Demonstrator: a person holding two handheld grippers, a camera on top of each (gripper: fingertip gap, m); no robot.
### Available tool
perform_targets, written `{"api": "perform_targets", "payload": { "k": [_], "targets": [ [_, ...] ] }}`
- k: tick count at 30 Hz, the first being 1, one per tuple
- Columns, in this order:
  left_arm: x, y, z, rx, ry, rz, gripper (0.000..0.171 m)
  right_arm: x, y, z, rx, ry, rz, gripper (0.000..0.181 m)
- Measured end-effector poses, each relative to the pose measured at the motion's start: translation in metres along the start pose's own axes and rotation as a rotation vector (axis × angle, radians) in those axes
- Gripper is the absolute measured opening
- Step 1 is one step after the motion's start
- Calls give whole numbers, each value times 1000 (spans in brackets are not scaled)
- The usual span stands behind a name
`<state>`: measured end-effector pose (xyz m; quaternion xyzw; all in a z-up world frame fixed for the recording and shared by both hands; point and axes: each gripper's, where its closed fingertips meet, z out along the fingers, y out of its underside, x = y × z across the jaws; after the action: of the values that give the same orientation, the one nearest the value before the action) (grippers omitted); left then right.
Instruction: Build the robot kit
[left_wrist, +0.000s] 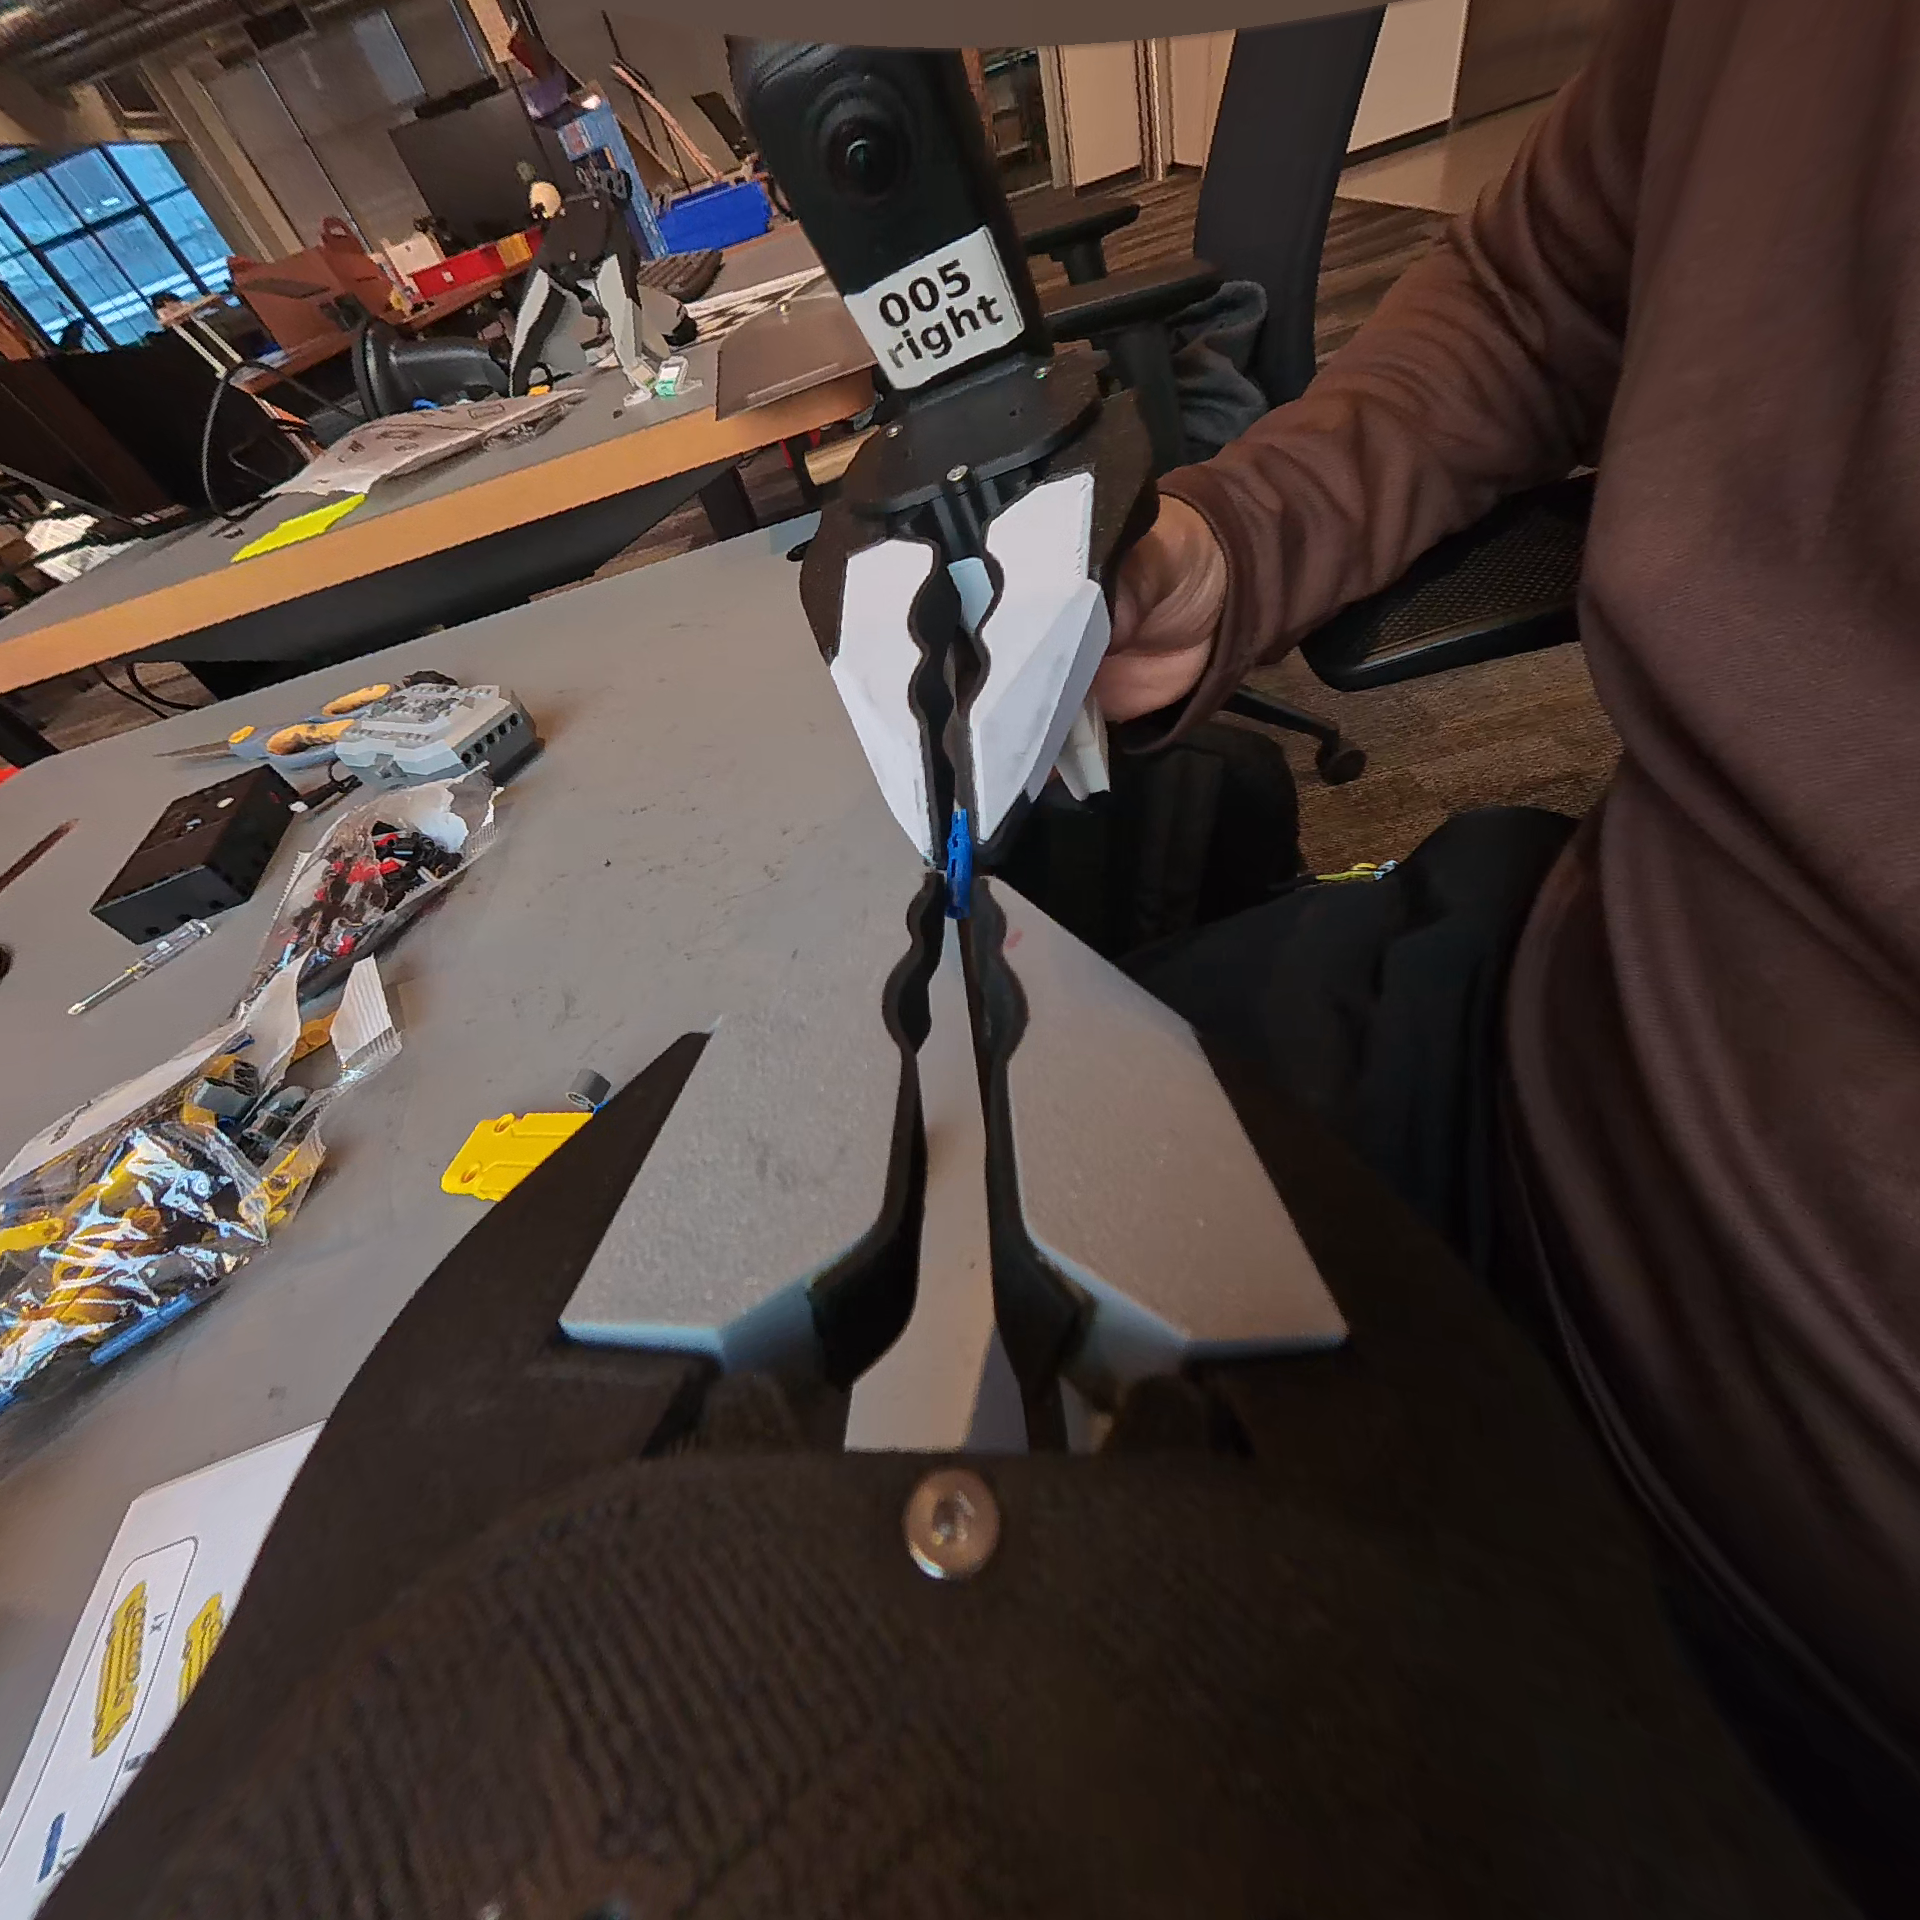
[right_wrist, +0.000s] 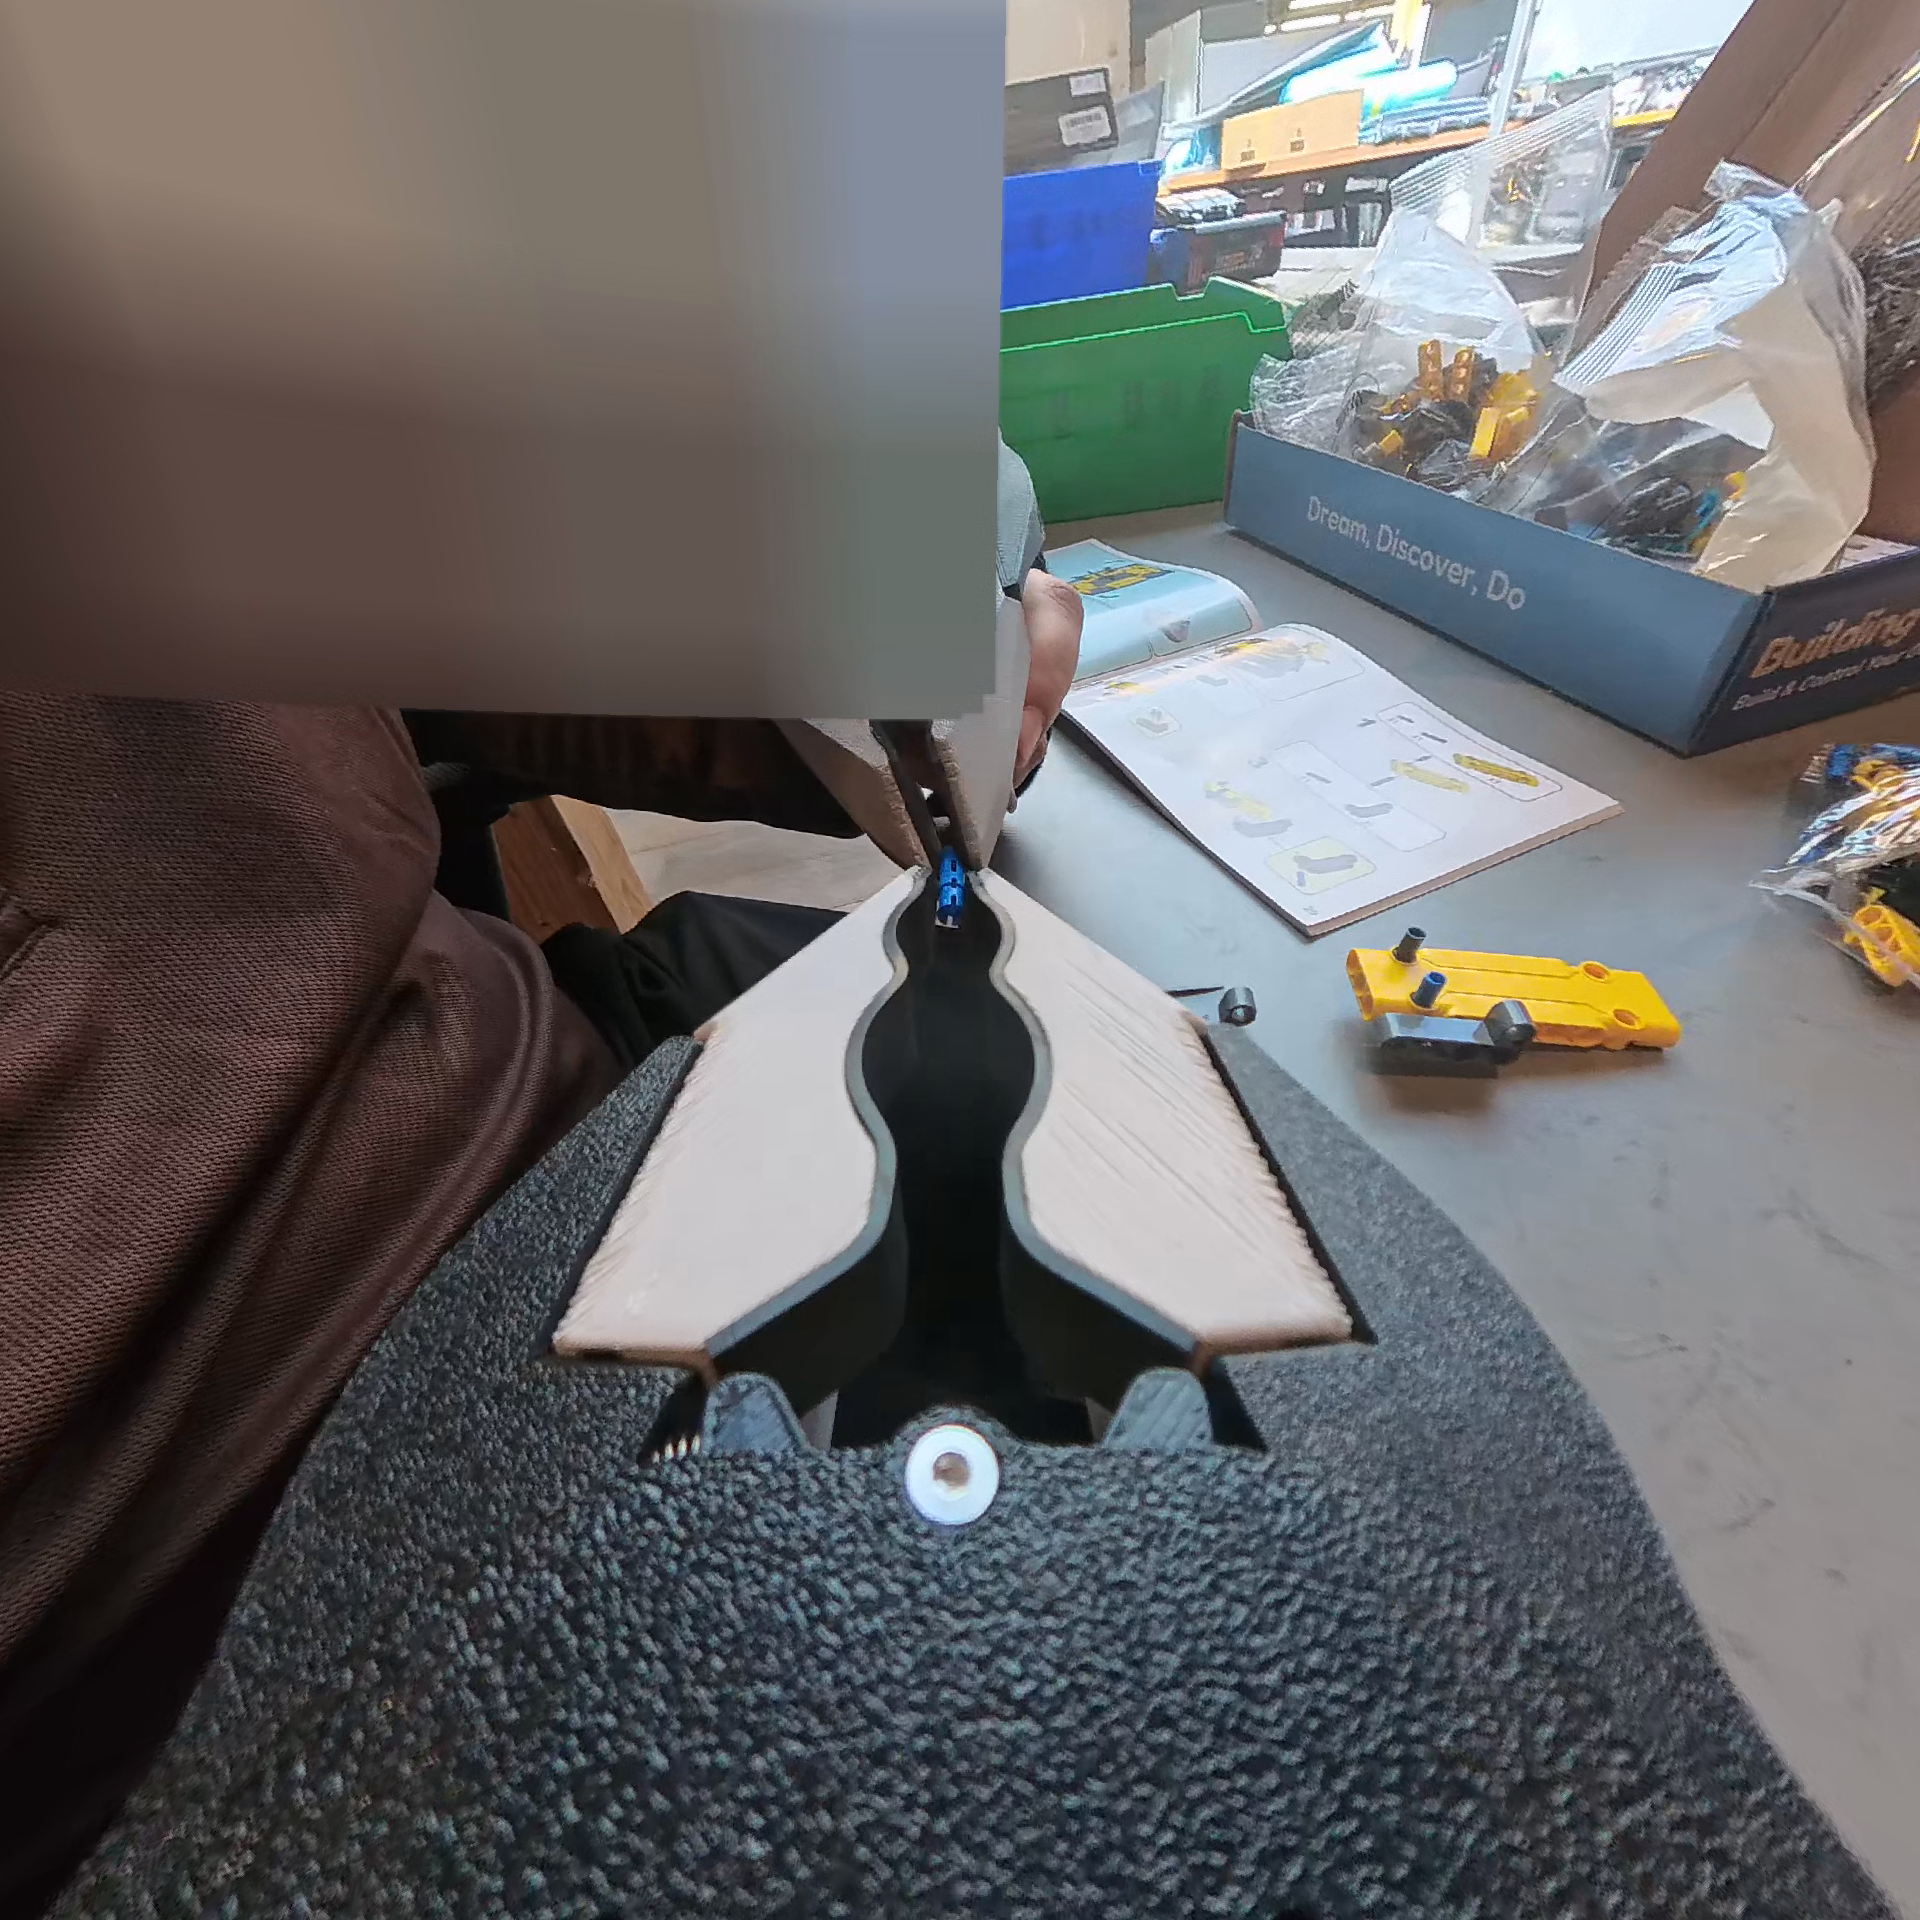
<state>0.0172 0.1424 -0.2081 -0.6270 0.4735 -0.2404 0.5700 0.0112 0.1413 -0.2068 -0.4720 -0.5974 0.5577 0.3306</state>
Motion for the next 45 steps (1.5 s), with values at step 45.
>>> {"api": "perform_targets", "payload": {
  "k": [45],
  "targets": [
    [-9,60,8,-375,146,-256,4,29,38,6,-195,127,65,6]
  ]
}}
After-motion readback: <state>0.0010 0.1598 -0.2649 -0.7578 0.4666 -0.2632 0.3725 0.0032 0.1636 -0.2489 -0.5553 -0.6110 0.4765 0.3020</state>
